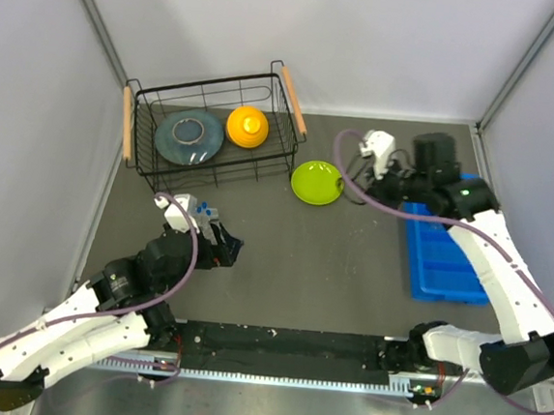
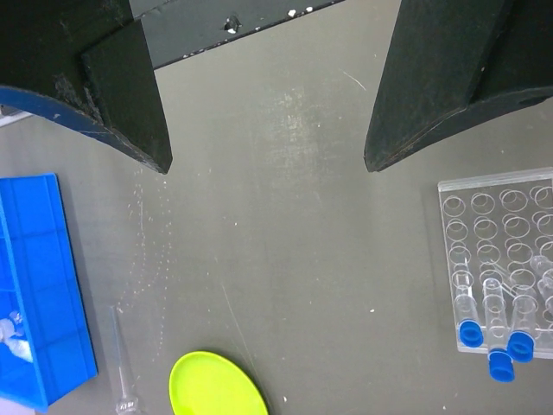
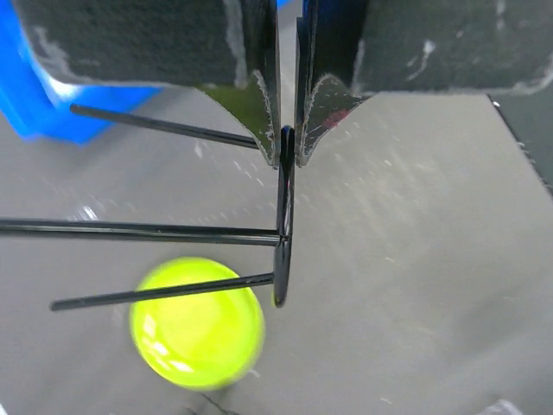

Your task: Organize the chemistry lab equipment

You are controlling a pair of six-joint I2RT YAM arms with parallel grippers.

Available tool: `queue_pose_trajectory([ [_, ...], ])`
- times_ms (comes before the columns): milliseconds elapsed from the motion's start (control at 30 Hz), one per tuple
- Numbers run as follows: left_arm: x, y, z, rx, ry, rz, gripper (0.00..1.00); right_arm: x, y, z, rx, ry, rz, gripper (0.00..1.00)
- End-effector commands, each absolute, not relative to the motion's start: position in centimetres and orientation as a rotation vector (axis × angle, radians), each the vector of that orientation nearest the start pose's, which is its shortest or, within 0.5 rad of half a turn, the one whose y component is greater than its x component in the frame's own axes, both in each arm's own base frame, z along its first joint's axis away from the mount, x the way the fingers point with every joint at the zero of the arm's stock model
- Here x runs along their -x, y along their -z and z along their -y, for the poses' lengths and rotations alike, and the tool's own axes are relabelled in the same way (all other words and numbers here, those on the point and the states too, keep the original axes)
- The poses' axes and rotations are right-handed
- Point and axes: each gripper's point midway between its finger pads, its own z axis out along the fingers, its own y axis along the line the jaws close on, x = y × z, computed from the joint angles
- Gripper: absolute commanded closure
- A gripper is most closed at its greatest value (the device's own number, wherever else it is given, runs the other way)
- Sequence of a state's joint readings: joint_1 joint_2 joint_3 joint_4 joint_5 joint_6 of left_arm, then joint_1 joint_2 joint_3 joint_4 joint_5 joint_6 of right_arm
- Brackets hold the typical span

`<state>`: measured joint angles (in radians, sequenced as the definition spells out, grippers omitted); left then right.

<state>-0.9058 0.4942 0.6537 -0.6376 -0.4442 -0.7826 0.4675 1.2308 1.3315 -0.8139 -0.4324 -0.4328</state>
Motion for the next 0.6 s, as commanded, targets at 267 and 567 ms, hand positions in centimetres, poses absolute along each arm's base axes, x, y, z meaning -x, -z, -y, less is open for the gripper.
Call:
queue_pose_trajectory([
  [267,-19.1,-20.3,17.7,-0.013,0.636,-2.026,0.01,-27.1,-26.4,0.0,0.678,-0.12,-2.225,1.0],
  [567,-19.4,-20.0,18.6,-0.066,0.638,-2.028,0.01,-26.2,-21.2,4.2,0.558,-0.062,-2.44,1.0],
])
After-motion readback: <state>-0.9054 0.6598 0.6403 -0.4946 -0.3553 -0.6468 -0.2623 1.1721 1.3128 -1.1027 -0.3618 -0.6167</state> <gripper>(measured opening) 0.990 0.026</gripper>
